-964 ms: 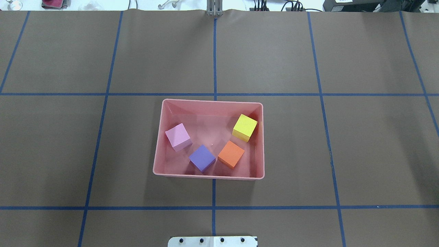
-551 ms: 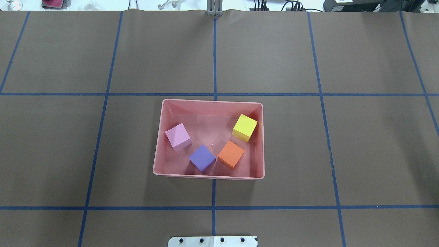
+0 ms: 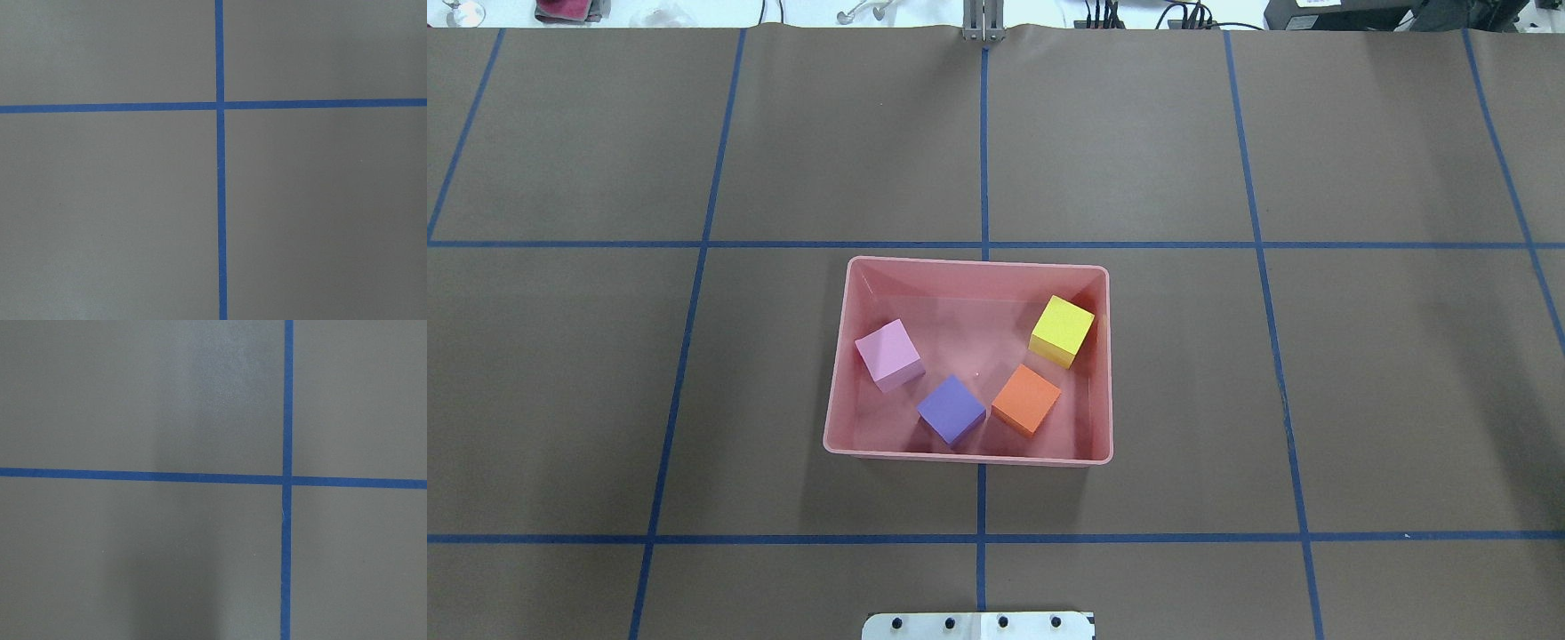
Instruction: Place blocks into pink bin with both arms
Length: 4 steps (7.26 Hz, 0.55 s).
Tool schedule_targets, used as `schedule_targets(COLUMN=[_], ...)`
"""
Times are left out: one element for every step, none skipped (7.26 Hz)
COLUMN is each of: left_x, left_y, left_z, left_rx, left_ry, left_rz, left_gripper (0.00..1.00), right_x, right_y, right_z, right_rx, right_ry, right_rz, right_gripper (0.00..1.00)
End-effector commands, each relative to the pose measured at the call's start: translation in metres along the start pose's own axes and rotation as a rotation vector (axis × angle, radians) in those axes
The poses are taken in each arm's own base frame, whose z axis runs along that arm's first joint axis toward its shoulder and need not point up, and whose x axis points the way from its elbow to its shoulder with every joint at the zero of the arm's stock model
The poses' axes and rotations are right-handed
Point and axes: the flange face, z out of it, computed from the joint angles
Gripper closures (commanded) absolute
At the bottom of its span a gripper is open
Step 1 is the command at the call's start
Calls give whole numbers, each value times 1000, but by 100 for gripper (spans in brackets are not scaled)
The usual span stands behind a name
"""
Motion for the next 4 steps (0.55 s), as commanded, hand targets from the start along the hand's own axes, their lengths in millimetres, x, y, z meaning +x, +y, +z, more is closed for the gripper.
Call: schedule_targets(left_x=[-1,-1,-1,0], left_y=[1,0,1,0], left_z=[0,2,2,2], left_rx=[0,-5,-4,-4], left_ry=[0,0,0,0], left_rz=[-2,0,-2,1], left_gripper=[0,0,0,0], right_x=[-9,-15,-13,-11], right_y=[0,2,1,2], right_z=[12,22,20,22], right_rx=[-42,-60,-56,-76], right_ry=[5,12,11,16], right_rz=[-14,-30,-33,-24], right_gripper=[0,0,0,0])
